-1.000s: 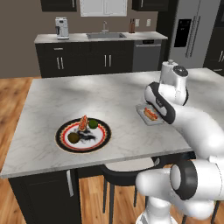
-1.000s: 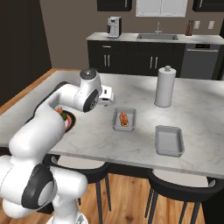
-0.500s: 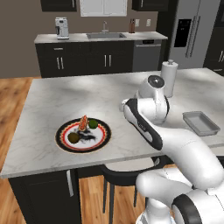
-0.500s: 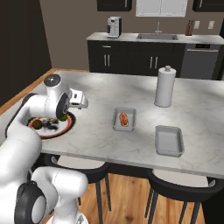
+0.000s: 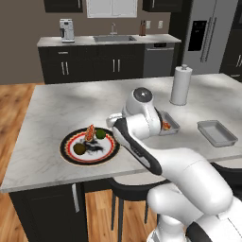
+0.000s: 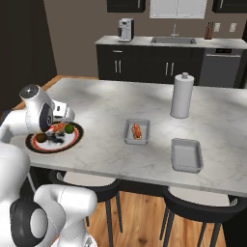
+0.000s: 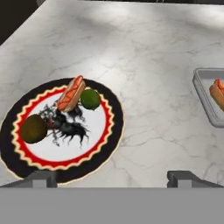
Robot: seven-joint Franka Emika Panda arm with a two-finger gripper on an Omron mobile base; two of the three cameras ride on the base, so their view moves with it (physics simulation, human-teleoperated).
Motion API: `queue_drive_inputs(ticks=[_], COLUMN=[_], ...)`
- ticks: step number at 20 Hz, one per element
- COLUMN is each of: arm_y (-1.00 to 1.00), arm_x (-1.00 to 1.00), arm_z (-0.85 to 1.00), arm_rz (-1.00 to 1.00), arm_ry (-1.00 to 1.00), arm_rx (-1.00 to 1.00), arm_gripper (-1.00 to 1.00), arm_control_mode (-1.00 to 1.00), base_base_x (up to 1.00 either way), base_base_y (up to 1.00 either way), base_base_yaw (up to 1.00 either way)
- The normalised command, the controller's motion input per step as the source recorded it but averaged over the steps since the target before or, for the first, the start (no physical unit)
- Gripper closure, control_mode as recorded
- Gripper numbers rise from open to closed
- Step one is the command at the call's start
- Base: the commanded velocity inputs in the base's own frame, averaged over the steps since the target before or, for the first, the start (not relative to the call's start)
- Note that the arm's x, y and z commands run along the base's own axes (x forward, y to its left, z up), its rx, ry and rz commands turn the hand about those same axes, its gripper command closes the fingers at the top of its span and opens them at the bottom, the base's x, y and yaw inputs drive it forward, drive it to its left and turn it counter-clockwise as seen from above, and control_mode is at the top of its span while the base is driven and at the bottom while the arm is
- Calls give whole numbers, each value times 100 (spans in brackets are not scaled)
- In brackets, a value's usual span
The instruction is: Place one cooked food and one vegetable from the large plate to each tupperware container.
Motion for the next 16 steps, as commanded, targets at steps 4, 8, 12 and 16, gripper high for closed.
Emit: queue_drive_inputs(ticks=[4,8,12,16], arm_y=[69,69,65,40], arm_x=[-38,-54,-37,-7], arm_z=[0,0,-4,-24], arm_rz=[0,0,0,0], arm_ry=[0,0,2,0], arm_rx=[4,8,7,1], arm_gripper=[-100,-100,-100,-100], arm_control_mode=[-100,-100,-100,-100], base_base_x=[0,0,0,0], base_base_y=[0,0,0,0], base_base_yaw=[0,0,0,0])
